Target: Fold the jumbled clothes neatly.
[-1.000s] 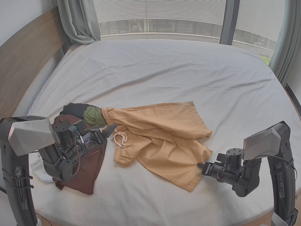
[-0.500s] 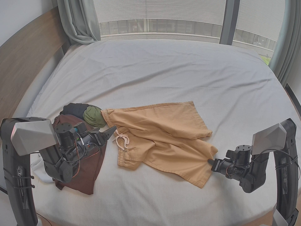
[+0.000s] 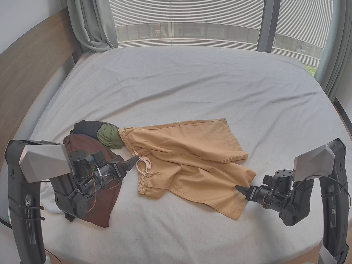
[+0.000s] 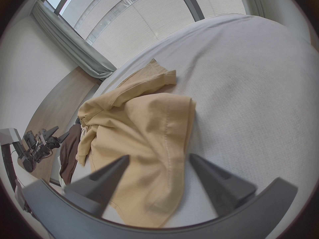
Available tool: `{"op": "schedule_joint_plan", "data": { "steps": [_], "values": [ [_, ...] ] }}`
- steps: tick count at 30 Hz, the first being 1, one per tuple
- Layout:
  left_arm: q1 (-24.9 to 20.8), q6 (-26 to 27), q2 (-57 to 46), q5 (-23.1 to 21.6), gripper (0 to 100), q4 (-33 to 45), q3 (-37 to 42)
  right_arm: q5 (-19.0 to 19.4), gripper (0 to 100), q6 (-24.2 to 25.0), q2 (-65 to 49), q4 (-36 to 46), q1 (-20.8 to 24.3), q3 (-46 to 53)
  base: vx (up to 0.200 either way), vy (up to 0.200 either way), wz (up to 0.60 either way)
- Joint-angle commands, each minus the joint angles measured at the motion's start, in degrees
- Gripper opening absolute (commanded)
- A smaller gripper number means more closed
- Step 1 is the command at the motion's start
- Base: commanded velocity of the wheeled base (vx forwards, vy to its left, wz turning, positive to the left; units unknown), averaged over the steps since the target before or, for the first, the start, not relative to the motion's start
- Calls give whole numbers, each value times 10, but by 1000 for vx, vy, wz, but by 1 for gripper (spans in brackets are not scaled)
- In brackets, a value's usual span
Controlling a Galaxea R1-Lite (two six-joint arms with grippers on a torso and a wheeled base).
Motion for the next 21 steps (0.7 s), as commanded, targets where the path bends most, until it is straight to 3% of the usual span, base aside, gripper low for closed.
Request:
{"op": "schedule_joint_plan", "data": {
  "steps": [1,9,21],
  "values": [
    [-7,0,25,0,100,0,4,-2,100,-6,-3,-1,6,4,0,0,0],
    [-34,-7,57,3,100,0,9,-1,100,-5,5,-1,5,4,0,0,0],
    [-61,-59,78,15,100,0,8,-1,100,-5,6,-1,4,1,0,0,0]
  ]
}}
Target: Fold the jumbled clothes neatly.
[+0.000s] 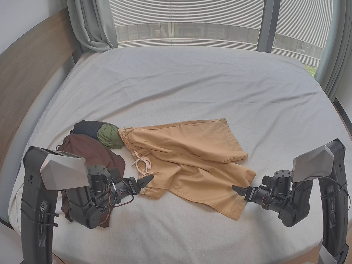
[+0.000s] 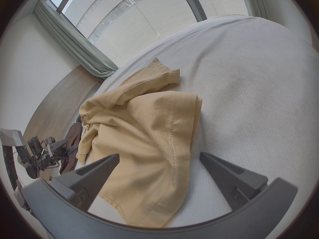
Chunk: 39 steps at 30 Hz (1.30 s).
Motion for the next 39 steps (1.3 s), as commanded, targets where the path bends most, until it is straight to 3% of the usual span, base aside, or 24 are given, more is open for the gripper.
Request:
{"op": "schedule_joint_plan", "data": {
  "steps": [1,33,34,39],
  "values": [
    [-5,-2,8,4,100,0,3,0,100,0,3,0,1,-1,0,0,0],
    [-28,-1,46,12,100,0,14,0,100,1,3,0,0,-3,0,0,0],
    [-28,-1,46,11,0,0,13,0,100,1,3,0,0,-3,0,0,0],
    [-27,-1,47,11,0,0,11,0,100,0,3,0,0,-2,0,0,0]
  ]
}}
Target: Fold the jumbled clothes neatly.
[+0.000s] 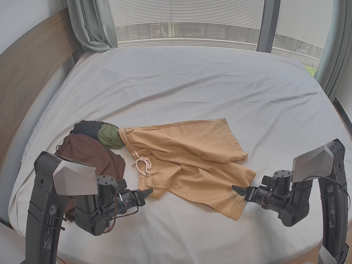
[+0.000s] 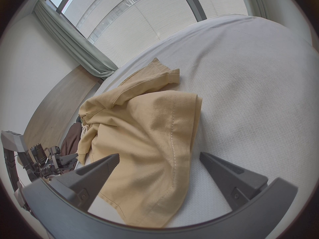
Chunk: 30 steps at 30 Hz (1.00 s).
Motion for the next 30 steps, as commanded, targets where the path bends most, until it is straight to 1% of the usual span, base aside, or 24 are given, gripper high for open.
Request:
{"op": "schedule_joint_plan", "data": {
  "steps": [1,7,10,21,30],
  "values": [
    [1,1,4,0,0,-1,-2,0,100,-1,1,0,0,2,0,0,0],
    [9,2,2,2,0,-2,-21,8,100,-1,-7,1,4,25,0,0,0],
    [12,3,1,9,0,-2,-30,20,100,-2,-6,1,17,46,0,0,0],
    [12,4,4,16,0,-3,-39,20,100,1,-4,1,63,77,0,0,0],
    [13,4,4,17,0,-3,-40,30,100,9,-2,1,85,87,0,0,0]
  ]
}}
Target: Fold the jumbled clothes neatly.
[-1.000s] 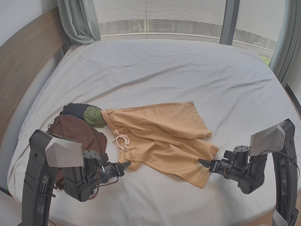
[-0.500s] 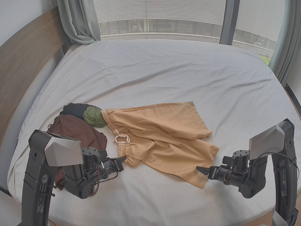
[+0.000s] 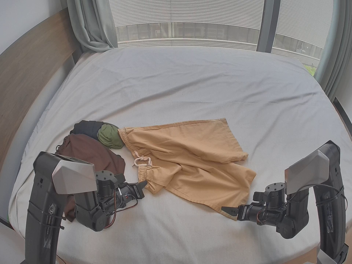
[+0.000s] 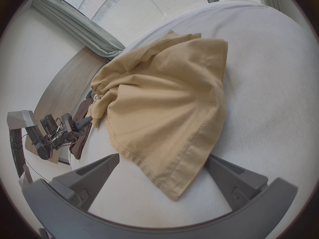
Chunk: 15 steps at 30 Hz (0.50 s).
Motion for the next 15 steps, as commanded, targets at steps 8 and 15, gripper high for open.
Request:
{"op": "schedule_joint_plan", "data": {
  "steps": [8,15],
  "values": [
    [1,0,2,0,0,0,-1,3,100,45,-11,1,26,7,0,0,0],
    [2,0,2,0,0,0,-1,2,100,45,-12,0,25,15,0,0,0]
  ]
}}
